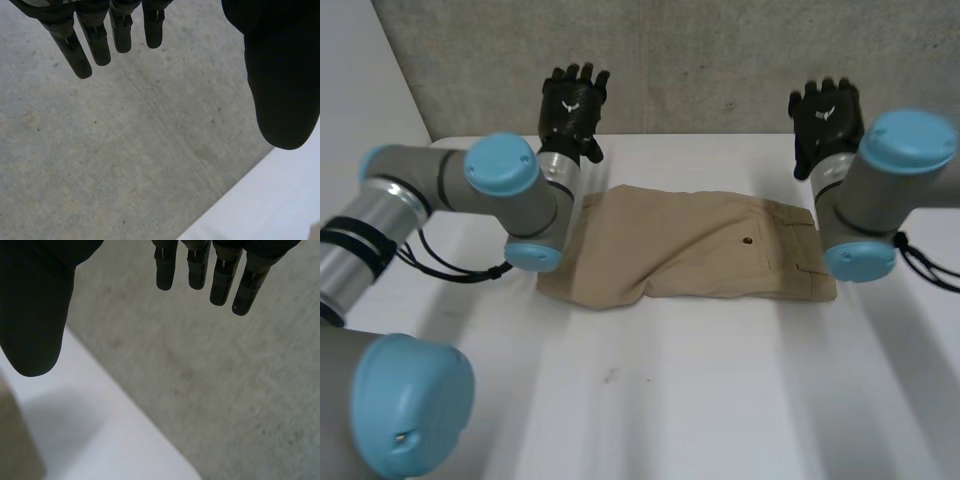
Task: Fold the shorts.
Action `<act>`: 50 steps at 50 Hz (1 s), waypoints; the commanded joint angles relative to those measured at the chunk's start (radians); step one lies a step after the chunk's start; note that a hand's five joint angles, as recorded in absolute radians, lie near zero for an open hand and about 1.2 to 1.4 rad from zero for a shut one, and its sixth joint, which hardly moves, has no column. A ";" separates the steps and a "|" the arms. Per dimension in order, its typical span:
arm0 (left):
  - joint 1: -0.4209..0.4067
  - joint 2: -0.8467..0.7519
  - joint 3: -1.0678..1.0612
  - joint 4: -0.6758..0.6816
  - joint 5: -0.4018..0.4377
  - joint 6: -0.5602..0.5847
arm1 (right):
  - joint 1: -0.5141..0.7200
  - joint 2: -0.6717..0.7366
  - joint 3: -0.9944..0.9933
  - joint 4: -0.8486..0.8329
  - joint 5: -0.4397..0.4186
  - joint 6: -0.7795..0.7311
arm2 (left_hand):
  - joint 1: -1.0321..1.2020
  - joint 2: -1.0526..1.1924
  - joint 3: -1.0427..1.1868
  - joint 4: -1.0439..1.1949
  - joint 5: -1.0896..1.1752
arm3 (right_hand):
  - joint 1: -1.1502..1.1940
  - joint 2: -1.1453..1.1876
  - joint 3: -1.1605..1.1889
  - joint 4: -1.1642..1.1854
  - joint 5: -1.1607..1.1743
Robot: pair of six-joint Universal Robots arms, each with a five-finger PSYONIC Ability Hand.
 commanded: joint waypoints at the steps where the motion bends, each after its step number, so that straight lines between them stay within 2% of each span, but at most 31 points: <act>1: 0.005 0.268 -0.309 -0.043 0.007 -0.014 | -0.003 -0.276 0.229 0.086 -0.127 0.087 | -0.019 -0.030 -0.048 -0.031 -0.045 | -0.034 -0.052 -0.039 -0.065 -0.072; 6: 0.016 0.450 -0.594 -0.075 0.025 -0.011 | -0.002 -0.346 0.350 0.197 -0.155 0.121 | 0.033 0.023 0.005 0.022 0.007 | -0.030 -0.048 -0.035 -0.061 -0.068; 11: 0.037 0.550 -0.841 -0.110 0.054 -0.007 | -0.037 -0.353 0.453 0.277 -0.167 0.199 | 0.109 0.099 0.081 0.098 0.084 | 0.219 0.202 0.214 0.188 0.182; 18: 0.048 0.550 -0.972 -0.127 0.056 0.000 | -0.086 -0.341 0.593 0.254 -0.217 0.248 | 0.113 0.102 0.084 0.101 0.087 | 0.287 0.270 0.282 0.256 0.250; 23: 0.076 0.538 -0.994 -0.121 0.050 -0.003 | -0.100 -0.284 0.642 0.144 -0.219 0.250 | 0.113 0.102 0.084 0.101 0.087 | 0.325 0.308 0.320 0.294 0.288; 29: 0.079 0.535 -0.992 -0.118 0.045 -0.014 | -0.105 -0.217 0.642 0.047 -0.214 0.225 | 0.110 0.099 0.081 0.098 0.084 | 0.577 0.560 0.572 0.546 0.540; 31: 0.077 0.535 -0.994 -0.118 0.045 -0.014 | -0.108 -0.194 0.633 0.047 -0.211 0.216 | 0.104 0.093 0.075 0.092 0.078 | 0.811 0.794 0.806 0.780 0.774; 32: 0.077 0.535 -0.994 -0.118 0.045 -0.014 | -0.115 -0.186 0.630 0.047 -0.202 0.205 | 0.104 0.093 0.075 0.092 0.078 | 1.080 1.062 1.075 1.049 1.043; 33: 0.076 0.535 -0.994 -0.118 0.045 -0.014 | -0.120 -0.185 0.629 0.048 -0.196 0.199 | 0.104 0.093 0.075 0.092 0.078 | 1.186 1.169 1.181 1.155 1.149; 36: 0.071 0.538 -0.995 -0.118 0.045 -0.014 | -0.157 -0.203 0.631 0.051 -0.155 0.175 | 0.089 0.078 0.061 0.078 0.063 | 1.188 1.170 1.183 1.156 1.150; 38: 0.073 0.541 -0.998 -0.118 0.044 -0.014 | -0.181 -0.233 0.640 0.053 -0.142 0.155 | 0.089 0.078 0.061 0.078 0.063 | 1.188 1.170 1.183 1.156 1.150; 39: 0.076 0.541 -1.000 -0.118 0.044 -0.014 | -0.213 -0.308 0.655 0.065 -0.139 0.097 | 0.089 0.078 0.061 0.078 0.063 | 1.188 1.170 1.183 1.156 1.150; 42: 0.079 0.550 -1.000 -0.119 0.041 -0.014 | -0.227 -0.339 0.657 0.082 -0.139 0.049 | 0.086 0.075 0.058 0.075 0.060 | 1.188 1.170 1.183 1.156 1.150; 46: 0.083 0.576 -1.004 -0.129 0.039 -0.016 | -0.255 -0.363 0.637 0.148 -0.139 -0.112 | 0.075 0.064 0.046 0.063 0.049 | 1.188 1.170 1.183 1.156 1.150; 50: 0.085 0.619 -1.027 -0.129 0.042 -0.016 | -0.270 -0.369 0.574 0.220 -0.136 -0.343 | 0.060 0.049 0.031 0.048 0.034 | 1.188 1.170 1.183 1.156 1.150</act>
